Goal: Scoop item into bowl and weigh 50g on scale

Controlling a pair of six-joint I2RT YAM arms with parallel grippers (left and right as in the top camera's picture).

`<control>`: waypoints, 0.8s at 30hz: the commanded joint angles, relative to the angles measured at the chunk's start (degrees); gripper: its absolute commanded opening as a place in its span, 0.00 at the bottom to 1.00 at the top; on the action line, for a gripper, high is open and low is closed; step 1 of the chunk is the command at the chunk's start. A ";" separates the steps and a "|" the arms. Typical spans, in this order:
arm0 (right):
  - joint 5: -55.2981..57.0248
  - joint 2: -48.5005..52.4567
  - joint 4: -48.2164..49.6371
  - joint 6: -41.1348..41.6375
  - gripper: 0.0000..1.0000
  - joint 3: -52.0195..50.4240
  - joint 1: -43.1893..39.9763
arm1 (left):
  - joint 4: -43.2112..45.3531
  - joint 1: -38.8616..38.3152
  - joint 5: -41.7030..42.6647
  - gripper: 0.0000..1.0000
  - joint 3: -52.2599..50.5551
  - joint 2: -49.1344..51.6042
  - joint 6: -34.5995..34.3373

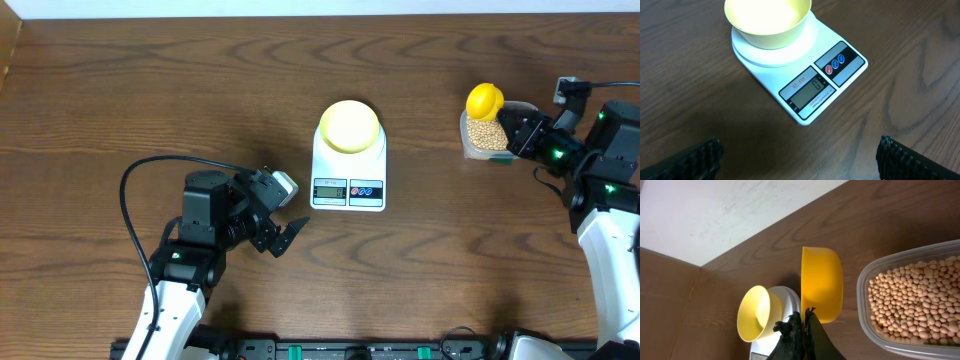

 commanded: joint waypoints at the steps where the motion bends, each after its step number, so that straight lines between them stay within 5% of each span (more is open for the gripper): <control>1: -1.81 -0.11 -0.09 -1.07 0.01 1.49 -0.28 | -0.11 0.24 -0.28 0.99 0.55 -0.46 -0.11; 19: -3.21 -0.17 -0.50 -1.09 0.01 1.55 -0.33 | -0.11 0.24 -0.28 1.00 0.55 -0.46 -0.11; 24: -6.08 -0.17 -3.10 -6.84 0.01 2.95 -0.33 | -0.11 0.24 -0.28 0.99 0.55 -0.46 -0.11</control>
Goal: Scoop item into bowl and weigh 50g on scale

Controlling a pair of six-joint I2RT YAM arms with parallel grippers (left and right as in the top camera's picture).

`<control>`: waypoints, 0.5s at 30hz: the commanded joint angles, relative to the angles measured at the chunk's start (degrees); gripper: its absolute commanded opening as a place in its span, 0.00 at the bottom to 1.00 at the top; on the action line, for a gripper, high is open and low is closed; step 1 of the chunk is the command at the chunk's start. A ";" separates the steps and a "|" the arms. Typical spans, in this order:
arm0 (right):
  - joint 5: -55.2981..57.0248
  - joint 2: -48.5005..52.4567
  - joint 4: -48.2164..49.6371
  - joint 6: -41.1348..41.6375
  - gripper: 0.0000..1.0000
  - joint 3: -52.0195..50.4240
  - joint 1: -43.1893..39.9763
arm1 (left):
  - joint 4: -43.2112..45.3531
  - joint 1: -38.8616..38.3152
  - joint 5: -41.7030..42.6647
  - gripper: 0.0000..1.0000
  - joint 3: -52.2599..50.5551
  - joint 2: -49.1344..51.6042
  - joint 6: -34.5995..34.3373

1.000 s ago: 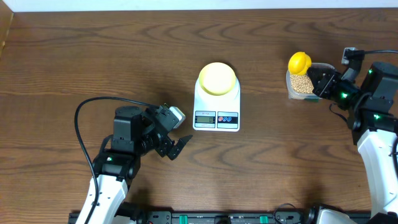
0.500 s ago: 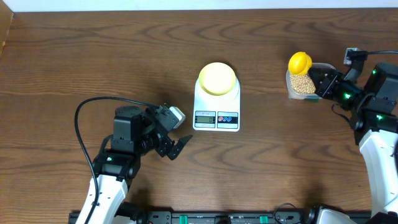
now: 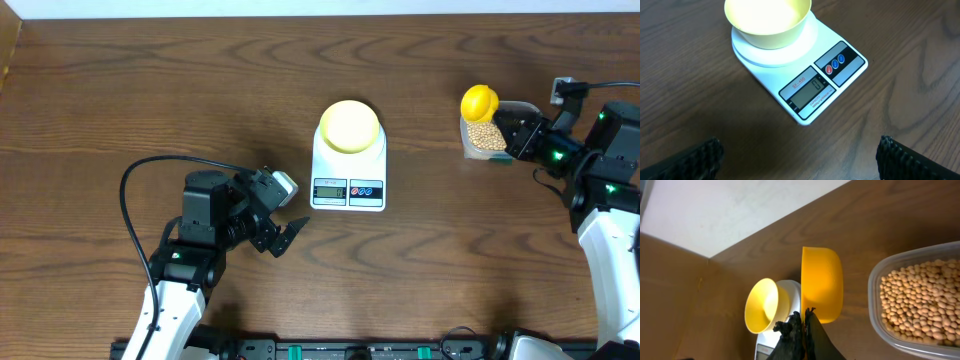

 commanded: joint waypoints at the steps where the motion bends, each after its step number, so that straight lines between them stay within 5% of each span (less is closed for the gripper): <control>1: -1.62 -0.17 -2.73 -5.42 0.01 3.13 -0.24 | -0.09 0.24 -0.28 0.99 0.55 -0.46 -0.09; 10: 16.59 -0.15 -21.53 -12.83 0.01 13.51 -0.11 | -0.11 0.24 -0.31 0.99 0.55 -0.46 -0.09; 15: 22.40 -0.13 -23.50 -14.71 0.01 14.38 -0.13 | -0.11 0.24 -0.31 1.00 0.55 -0.46 -0.09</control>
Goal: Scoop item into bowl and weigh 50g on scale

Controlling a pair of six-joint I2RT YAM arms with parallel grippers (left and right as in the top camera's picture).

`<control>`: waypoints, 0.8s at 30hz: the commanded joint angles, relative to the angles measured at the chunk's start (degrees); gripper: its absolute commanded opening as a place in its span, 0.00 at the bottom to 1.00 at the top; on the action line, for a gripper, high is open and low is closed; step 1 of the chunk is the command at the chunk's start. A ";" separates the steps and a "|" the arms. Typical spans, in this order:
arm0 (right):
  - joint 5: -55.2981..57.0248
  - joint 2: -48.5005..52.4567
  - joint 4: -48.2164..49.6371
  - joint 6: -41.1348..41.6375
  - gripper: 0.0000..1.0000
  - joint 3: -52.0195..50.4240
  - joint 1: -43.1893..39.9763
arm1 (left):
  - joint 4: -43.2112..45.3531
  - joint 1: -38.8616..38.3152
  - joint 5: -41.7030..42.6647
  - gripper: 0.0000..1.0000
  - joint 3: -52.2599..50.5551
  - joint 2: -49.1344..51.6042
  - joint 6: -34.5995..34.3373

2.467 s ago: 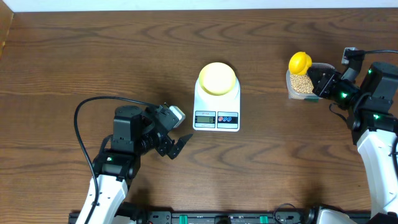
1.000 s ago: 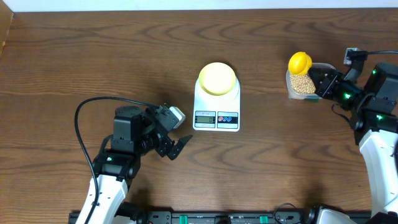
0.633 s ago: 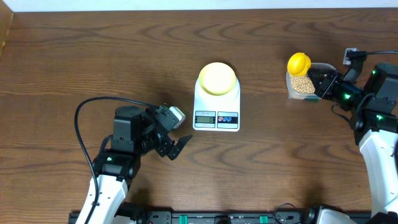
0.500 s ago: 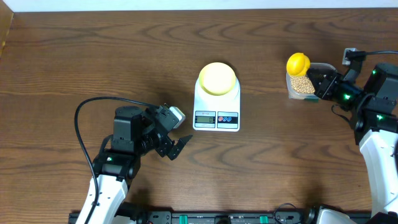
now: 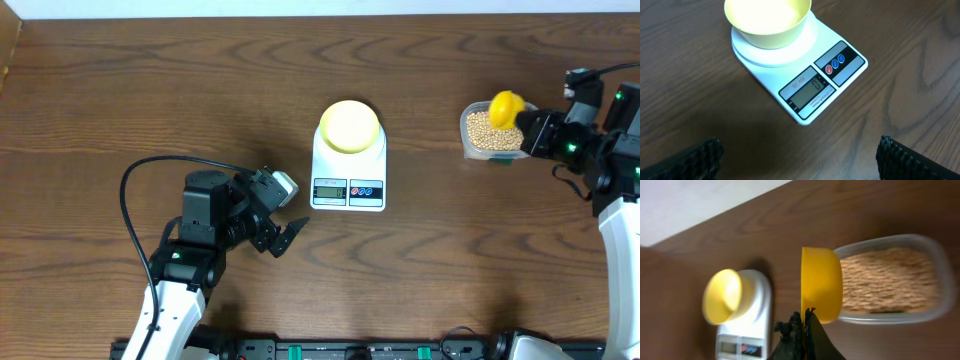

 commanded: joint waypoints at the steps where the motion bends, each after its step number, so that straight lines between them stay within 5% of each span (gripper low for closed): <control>1: 7.34 -0.04 -0.76 -3.32 0.01 1.29 -0.13 | -0.04 0.24 -0.28 0.99 0.55 -0.46 -0.09; 24: 11.06 -0.11 -4.96 -7.41 0.01 1.31 -0.24 | -0.04 0.24 -0.31 0.99 0.55 -0.46 -0.09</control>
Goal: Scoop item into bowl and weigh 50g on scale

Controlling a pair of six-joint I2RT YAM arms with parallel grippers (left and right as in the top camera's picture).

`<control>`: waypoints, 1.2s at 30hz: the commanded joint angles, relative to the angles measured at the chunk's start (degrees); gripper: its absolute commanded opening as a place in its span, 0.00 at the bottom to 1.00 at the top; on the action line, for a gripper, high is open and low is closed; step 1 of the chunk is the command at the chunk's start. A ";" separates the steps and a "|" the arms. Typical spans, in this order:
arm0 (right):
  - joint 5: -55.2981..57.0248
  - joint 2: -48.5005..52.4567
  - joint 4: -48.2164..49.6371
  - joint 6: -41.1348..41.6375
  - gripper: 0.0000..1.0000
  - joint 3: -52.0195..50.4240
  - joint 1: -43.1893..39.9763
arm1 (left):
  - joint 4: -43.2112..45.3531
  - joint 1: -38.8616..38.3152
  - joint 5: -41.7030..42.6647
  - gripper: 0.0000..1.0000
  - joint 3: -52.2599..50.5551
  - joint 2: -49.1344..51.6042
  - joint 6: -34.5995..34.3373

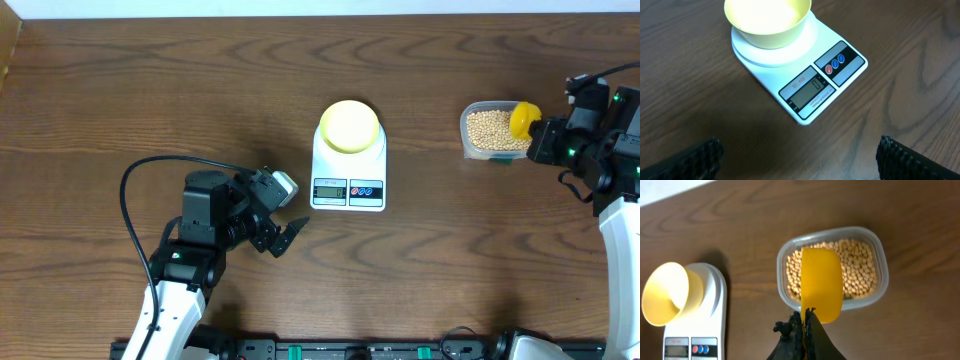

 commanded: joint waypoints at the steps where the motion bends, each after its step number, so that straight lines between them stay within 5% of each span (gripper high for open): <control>1: 2.89 -0.11 -1.49 -1.75 0.01 1.18 -0.24 | -0.04 0.24 -0.28 0.99 0.55 -0.46 -0.11; 36: 2.21 -0.09 -7.61 -5.33 0.01 1.18 -0.13 | -0.04 0.24 -0.28 0.99 0.55 -0.46 -0.11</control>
